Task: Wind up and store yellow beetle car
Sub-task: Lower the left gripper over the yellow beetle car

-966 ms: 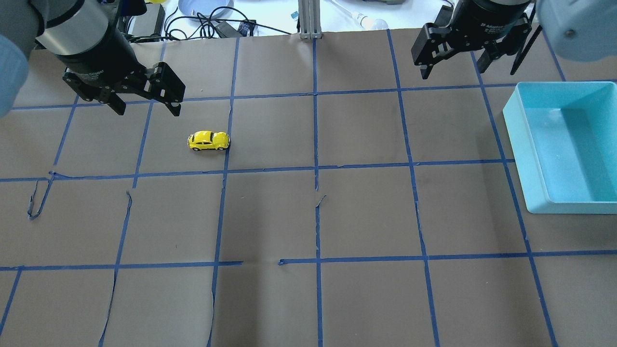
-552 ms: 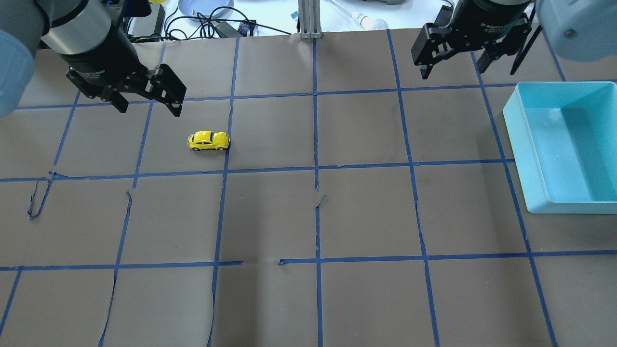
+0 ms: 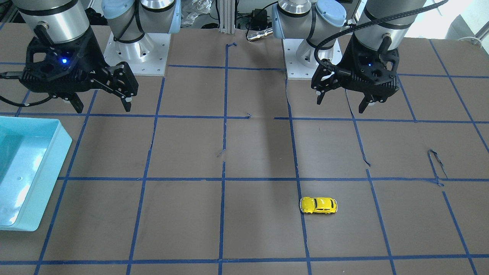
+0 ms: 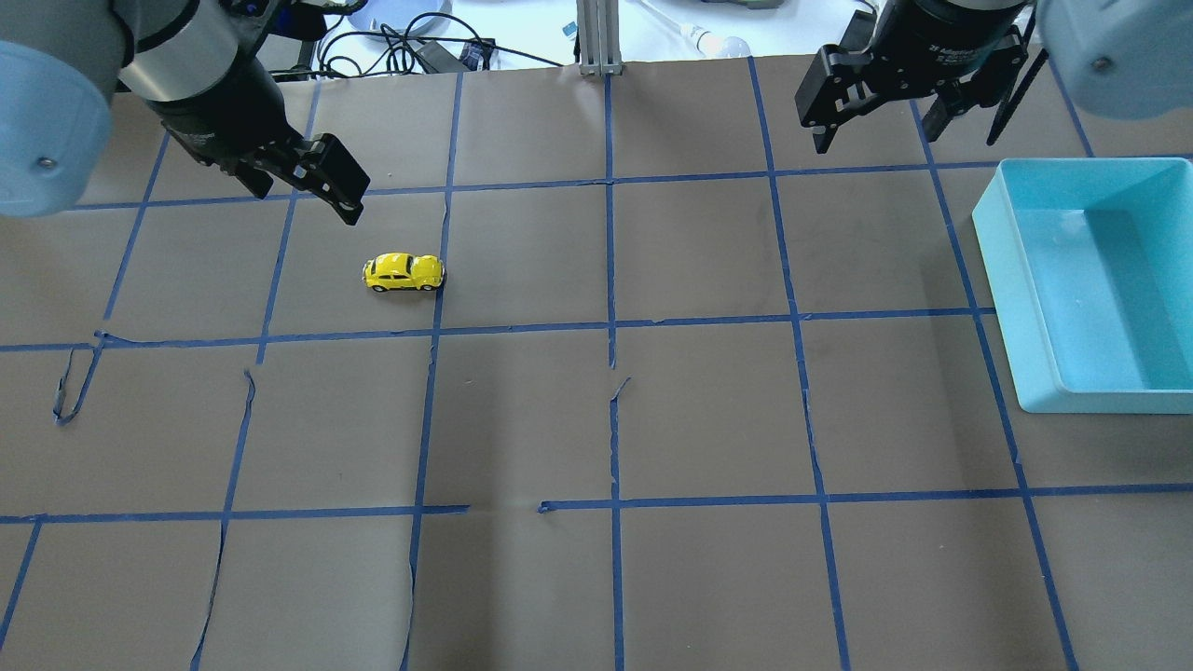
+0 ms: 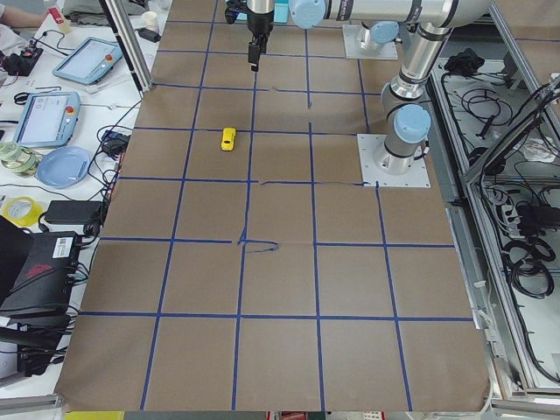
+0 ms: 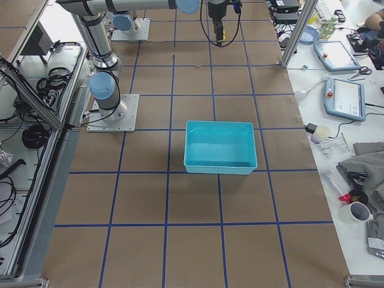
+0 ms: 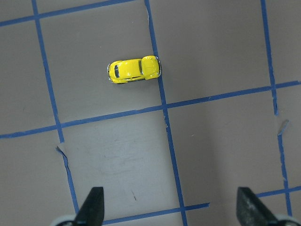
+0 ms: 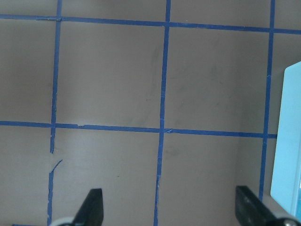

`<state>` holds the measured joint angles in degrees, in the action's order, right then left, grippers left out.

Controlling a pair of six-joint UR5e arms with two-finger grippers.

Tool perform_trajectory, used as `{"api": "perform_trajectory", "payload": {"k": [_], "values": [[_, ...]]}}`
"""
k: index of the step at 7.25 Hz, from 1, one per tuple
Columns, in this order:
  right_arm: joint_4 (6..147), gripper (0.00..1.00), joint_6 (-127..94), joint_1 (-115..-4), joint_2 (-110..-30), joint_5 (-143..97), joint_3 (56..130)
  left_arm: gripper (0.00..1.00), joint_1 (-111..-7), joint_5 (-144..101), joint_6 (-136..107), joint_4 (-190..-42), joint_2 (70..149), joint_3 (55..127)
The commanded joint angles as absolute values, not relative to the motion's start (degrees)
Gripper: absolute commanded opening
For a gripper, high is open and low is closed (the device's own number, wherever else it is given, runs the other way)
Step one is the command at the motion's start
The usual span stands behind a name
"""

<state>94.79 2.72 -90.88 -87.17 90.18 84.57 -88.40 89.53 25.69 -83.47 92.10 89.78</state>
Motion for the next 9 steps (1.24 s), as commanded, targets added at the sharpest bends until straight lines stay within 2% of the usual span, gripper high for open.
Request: {"api": "perform_trajectory", "payload": {"k": [1, 3, 5, 7, 9], "values": [[94.7, 1.0, 2.6, -90.9, -87.2, 90.3, 84.6, 0.94, -88.3, 89.4, 42.8, -76.4, 97.4, 91.0], [94.7, 1.0, 2.6, -90.9, -87.2, 90.3, 84.6, 0.94, -88.3, 89.3, 67.3, -72.1, 102.6, 93.6], [94.7, 1.0, 2.6, -90.9, -87.2, 90.3, 84.6, 0.94, -88.2, 89.6, 80.2, -67.1, 107.9, 93.1], [94.7, 1.0, 2.6, -90.9, -87.2, 90.2, 84.6, 0.94, -84.3, 89.0, 90.3, -62.6, 111.6, 93.2], [94.7, 1.0, 2.6, -90.9, -87.2, 90.2, 84.6, 0.94, -84.4, 89.8, 87.6, -58.5, 115.6, 94.0]]}}
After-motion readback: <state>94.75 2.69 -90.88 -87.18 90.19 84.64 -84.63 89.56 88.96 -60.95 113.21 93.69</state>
